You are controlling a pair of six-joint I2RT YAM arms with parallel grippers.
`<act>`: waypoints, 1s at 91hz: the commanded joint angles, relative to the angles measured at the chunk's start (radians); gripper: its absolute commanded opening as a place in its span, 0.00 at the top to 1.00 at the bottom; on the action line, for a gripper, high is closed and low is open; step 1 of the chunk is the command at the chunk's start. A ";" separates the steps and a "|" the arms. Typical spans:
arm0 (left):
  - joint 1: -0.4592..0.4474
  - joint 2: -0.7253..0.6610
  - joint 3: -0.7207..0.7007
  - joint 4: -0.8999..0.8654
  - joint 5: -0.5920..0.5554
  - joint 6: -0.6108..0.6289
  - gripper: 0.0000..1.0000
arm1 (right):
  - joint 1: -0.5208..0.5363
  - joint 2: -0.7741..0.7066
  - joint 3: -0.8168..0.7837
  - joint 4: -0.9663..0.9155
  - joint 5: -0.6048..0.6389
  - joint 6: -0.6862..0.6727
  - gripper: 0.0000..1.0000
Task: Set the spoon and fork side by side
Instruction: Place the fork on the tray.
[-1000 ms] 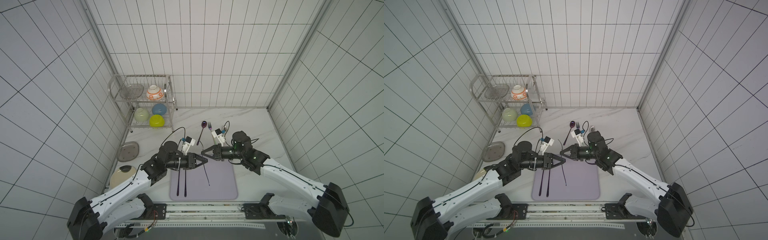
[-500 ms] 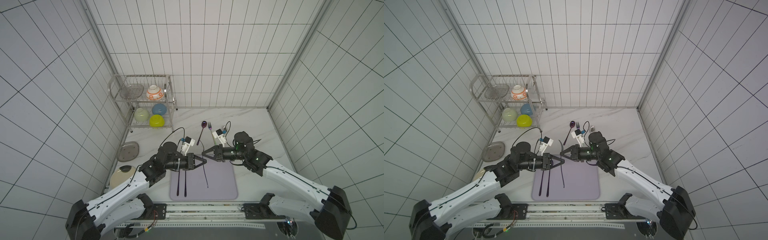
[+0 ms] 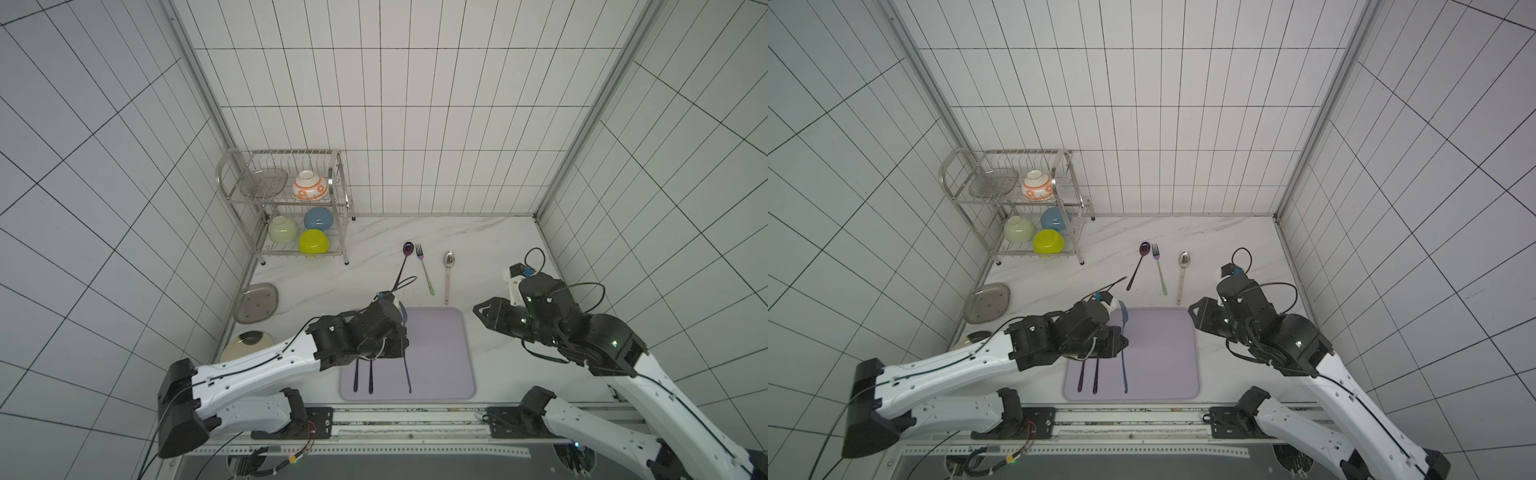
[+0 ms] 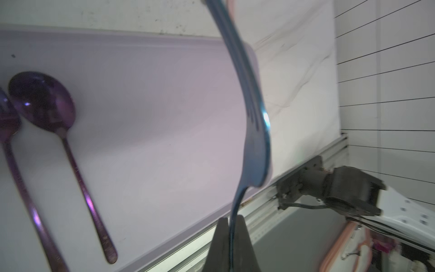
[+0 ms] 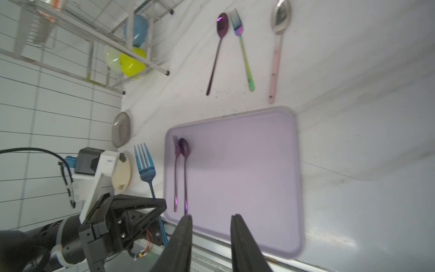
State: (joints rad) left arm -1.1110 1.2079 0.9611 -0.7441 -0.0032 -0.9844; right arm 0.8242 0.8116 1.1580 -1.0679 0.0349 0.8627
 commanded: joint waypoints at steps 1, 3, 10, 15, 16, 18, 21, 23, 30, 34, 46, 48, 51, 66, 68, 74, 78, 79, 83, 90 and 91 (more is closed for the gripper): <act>-0.033 0.154 0.059 -0.164 -0.195 -0.043 1.00 | -0.005 -0.012 0.003 -0.260 0.156 -0.031 0.69; -0.034 0.180 0.077 -0.176 -0.202 -0.046 1.00 | -0.005 -0.015 0.004 -0.271 0.156 -0.037 0.69; -0.035 0.287 0.146 -0.227 -0.241 -0.051 1.00 | -0.005 -0.023 0.009 -0.308 0.140 -0.070 0.70; -0.035 0.384 0.215 -0.273 -0.283 -0.050 1.00 | -0.005 -0.033 0.010 -0.338 0.146 -0.089 0.71; -0.035 0.404 0.235 -0.289 -0.292 -0.050 1.00 | -0.005 -0.036 0.010 -0.344 0.150 -0.092 0.71; -0.036 0.441 0.274 -0.329 -0.313 -0.052 1.00 | -0.005 -0.045 0.009 -0.351 0.160 -0.096 0.71; -0.036 0.503 0.331 -0.384 -0.335 -0.058 1.00 | -0.005 -0.060 0.005 -0.366 0.174 -0.100 0.71; -0.038 0.540 0.372 -0.424 -0.350 -0.062 1.00 | -0.004 -0.072 0.002 -0.372 0.183 -0.101 0.71; -0.045 0.668 0.487 -0.519 -0.383 -0.070 1.00 | -0.005 -0.114 -0.017 -0.379 0.195 -0.108 0.71; -0.049 0.723 0.544 -0.559 -0.390 -0.074 1.00 | -0.005 -0.136 -0.031 -0.375 0.191 -0.112 0.71; -0.053 0.820 0.635 -0.630 -0.384 -0.096 1.00 | -0.005 -0.181 -0.067 -0.371 0.149 -0.120 0.72; -0.054 0.823 0.634 -0.636 -0.382 -0.103 1.00 | -0.005 -0.187 -0.072 -0.370 0.142 -0.120 0.72; -0.053 0.824 0.630 -0.641 -0.380 -0.112 1.00 | -0.005 -0.196 -0.078 -0.368 0.132 -0.122 0.72; -0.056 0.826 0.595 -0.677 -0.378 -0.151 1.00 | -0.004 -0.233 -0.094 -0.367 0.114 -0.127 0.72; -0.056 0.828 0.589 -0.679 -0.377 -0.153 1.00 | -0.005 -0.236 -0.095 -0.367 0.113 -0.128 0.72; -0.059 0.833 0.572 -0.679 -0.371 -0.160 1.00 | -0.005 -0.241 -0.096 -0.370 0.111 -0.129 0.72; -0.061 0.836 0.561 -0.678 -0.370 -0.166 1.00 | -0.004 -0.242 -0.098 -0.369 0.110 -0.129 0.72; -0.062 0.837 0.559 -0.677 -0.371 -0.167 1.00 | -0.005 -0.242 -0.098 -0.371 0.109 -0.129 0.72; -0.063 0.839 0.550 -0.674 -0.372 -0.171 1.00 | -0.005 -0.242 -0.099 -0.372 0.107 -0.130 0.72; -0.065 0.843 0.543 -0.665 -0.374 -0.171 1.00 | -0.005 -0.245 -0.100 -0.375 0.103 -0.129 0.72; -0.064 0.845 0.542 -0.664 -0.374 -0.171 1.00 | -0.005 -0.245 -0.100 -0.377 0.103 -0.128 0.72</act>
State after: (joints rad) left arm -1.1675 2.0380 1.5154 -1.4040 -0.3561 -1.1305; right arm 0.8242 0.5770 1.0676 -1.4151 0.1425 0.7464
